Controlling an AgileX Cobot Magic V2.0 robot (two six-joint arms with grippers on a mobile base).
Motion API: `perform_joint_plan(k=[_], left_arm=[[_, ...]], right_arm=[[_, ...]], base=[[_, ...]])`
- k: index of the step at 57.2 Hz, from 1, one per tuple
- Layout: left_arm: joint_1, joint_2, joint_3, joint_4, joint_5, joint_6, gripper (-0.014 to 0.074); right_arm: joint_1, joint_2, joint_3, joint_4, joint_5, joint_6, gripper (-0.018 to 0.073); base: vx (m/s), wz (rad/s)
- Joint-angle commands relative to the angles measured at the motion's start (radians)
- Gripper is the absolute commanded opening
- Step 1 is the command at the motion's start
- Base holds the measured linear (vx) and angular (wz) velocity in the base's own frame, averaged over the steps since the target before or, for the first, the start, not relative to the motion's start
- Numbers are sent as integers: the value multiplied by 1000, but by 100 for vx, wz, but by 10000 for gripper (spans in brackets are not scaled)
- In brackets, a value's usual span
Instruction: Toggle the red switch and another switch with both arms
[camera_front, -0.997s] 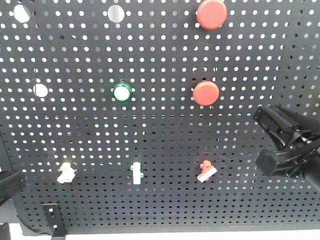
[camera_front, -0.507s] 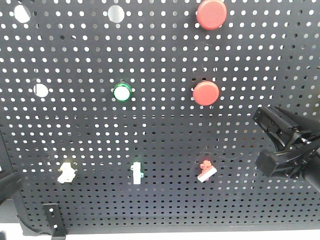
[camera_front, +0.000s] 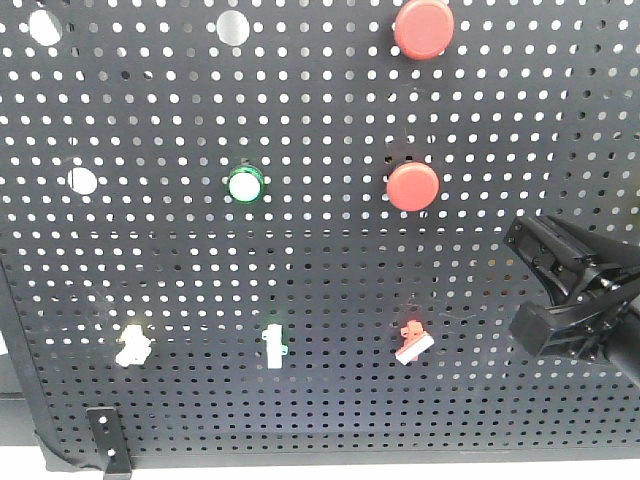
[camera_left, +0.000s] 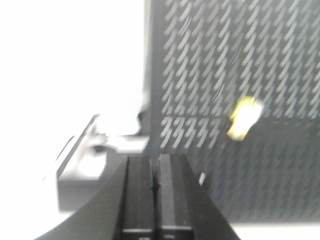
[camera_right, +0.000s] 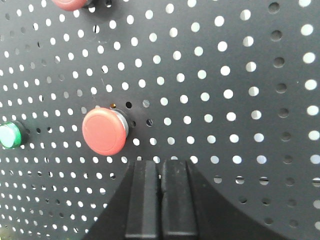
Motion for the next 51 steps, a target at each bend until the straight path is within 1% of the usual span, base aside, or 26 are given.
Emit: perform_joint_plan(k=[1, 2, 5, 8, 48, 51], left_arm=[[17, -31, 48, 11, -62, -11, 3], [19, -27, 55, 9, -58, -11, 3], [21, -24, 51, 10, 28, -8, 3], [21, -23, 50, 5, 56, -11, 3], [21, -23, 50, 5, 56, -9, 3], [21, -23, 50, 5, 56, -9, 3]], right_arm=[[-6, -16, -30, -5, -79, -9, -6], [-6, -16, -30, -5, -78, -9, -6], [-6, -16, -30, -5, -78, -9, -6], [-6, -16, -30, -5, -78, -9, -6], [-6, -16, -30, -6, -74, -9, -6], [-6, -16, -26, -11, -75, -24, -6]], base=[[0, 0], [0, 0], [0, 0], [0, 0], [0, 0], [0, 0]])
